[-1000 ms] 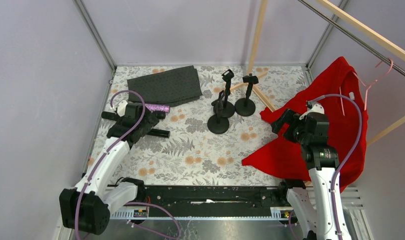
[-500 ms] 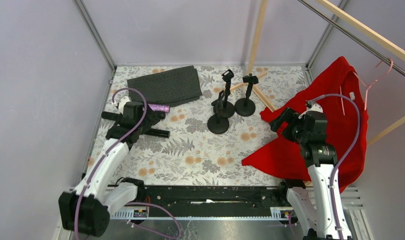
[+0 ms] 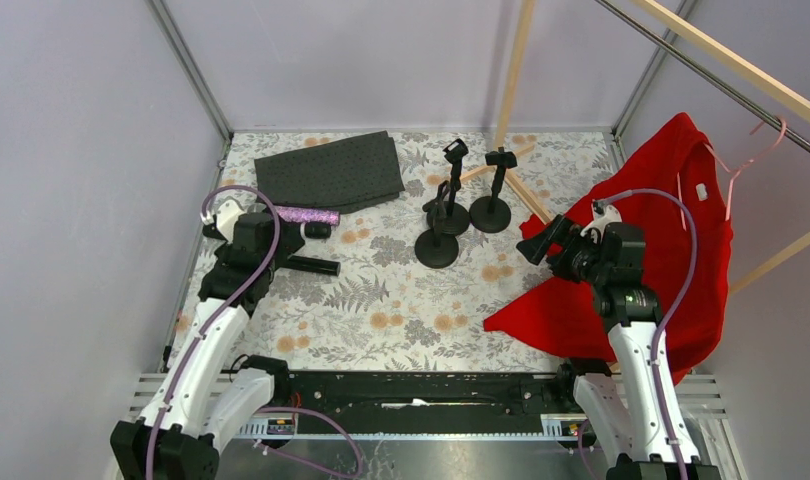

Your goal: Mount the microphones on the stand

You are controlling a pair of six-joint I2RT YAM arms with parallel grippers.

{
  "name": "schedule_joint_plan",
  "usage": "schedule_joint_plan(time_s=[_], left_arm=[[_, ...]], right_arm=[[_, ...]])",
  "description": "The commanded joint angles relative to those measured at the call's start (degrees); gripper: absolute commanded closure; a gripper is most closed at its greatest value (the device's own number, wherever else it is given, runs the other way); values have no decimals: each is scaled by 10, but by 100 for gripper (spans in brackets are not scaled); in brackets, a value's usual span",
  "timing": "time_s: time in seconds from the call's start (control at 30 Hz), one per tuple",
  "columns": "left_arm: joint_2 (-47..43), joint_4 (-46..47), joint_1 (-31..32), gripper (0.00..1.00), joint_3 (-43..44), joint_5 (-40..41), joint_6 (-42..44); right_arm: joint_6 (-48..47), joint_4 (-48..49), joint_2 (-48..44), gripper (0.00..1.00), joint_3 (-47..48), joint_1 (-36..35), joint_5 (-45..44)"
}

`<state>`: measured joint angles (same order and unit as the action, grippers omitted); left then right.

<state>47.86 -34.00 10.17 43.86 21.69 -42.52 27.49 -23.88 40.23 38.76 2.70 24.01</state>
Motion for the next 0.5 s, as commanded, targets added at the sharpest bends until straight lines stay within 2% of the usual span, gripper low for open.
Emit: schedule_joint_plan(time_s=[0.0,0.33,0.47], left_arm=[[15,-23,-9,1,14,59,-65],[147,30,-8,4,2,-3,-155],[197,49,-3,7,-5,1,-175]], right_arm=[[-16,12,16,0,9,1,7],[-58,-35,-2,0,19,1,-63],[-59,-36,-9,0,13,1,-75]])
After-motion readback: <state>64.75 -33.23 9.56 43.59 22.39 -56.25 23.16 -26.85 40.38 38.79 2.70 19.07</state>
